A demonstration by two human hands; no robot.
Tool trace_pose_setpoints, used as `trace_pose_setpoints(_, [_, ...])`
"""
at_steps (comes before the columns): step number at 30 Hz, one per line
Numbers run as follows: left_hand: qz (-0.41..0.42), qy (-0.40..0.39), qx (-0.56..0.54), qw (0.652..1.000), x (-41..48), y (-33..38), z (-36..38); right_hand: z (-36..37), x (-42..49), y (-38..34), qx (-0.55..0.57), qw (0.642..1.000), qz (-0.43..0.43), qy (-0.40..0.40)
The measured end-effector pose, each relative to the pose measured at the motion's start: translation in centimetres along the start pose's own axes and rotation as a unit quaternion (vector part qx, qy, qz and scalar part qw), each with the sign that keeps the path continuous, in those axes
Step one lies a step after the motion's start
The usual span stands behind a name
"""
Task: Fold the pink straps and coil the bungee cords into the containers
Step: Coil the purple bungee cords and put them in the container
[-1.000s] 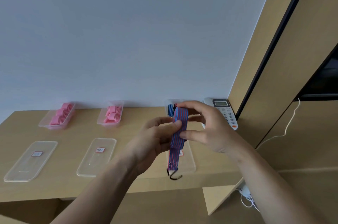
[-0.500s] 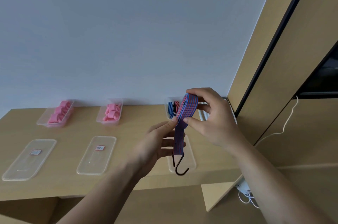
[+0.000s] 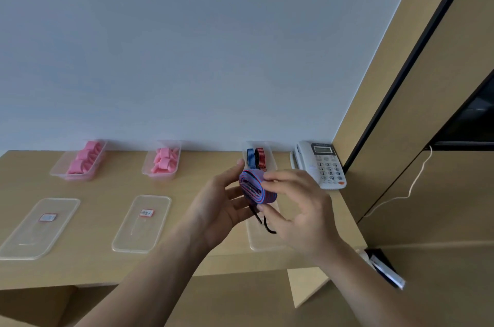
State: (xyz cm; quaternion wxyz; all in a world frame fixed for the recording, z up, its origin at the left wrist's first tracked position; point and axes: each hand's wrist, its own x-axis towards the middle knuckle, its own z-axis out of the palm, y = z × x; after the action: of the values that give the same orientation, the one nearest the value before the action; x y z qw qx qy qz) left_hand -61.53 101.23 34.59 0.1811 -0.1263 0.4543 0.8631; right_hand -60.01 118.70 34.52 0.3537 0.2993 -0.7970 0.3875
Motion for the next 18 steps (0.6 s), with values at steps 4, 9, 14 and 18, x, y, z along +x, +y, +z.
trace_pose_setpoints(4, [0.023,-0.016,-0.004,1.000,0.3,0.3,-1.4,0.8,-1.4,-1.2,-0.007,1.000,0.016,-0.007])
trace_pose_setpoints(9, [0.050,-0.004,0.020,0.999,0.4,0.6,-3.0,2.2,-3.3,-1.8,0.037,0.980,0.194,-0.007])
trace_pose_setpoints(14, [0.040,-0.007,0.025,0.999,0.8,1.1,-4.7,4.6,-4.5,-2.6,0.171,0.838,0.514,-0.069])
trace_pose_setpoints(18, [0.010,-0.010,0.016,1.000,1.7,0.9,-6.1,6.0,-4.9,-2.4,0.339,0.732,0.590,-0.036])
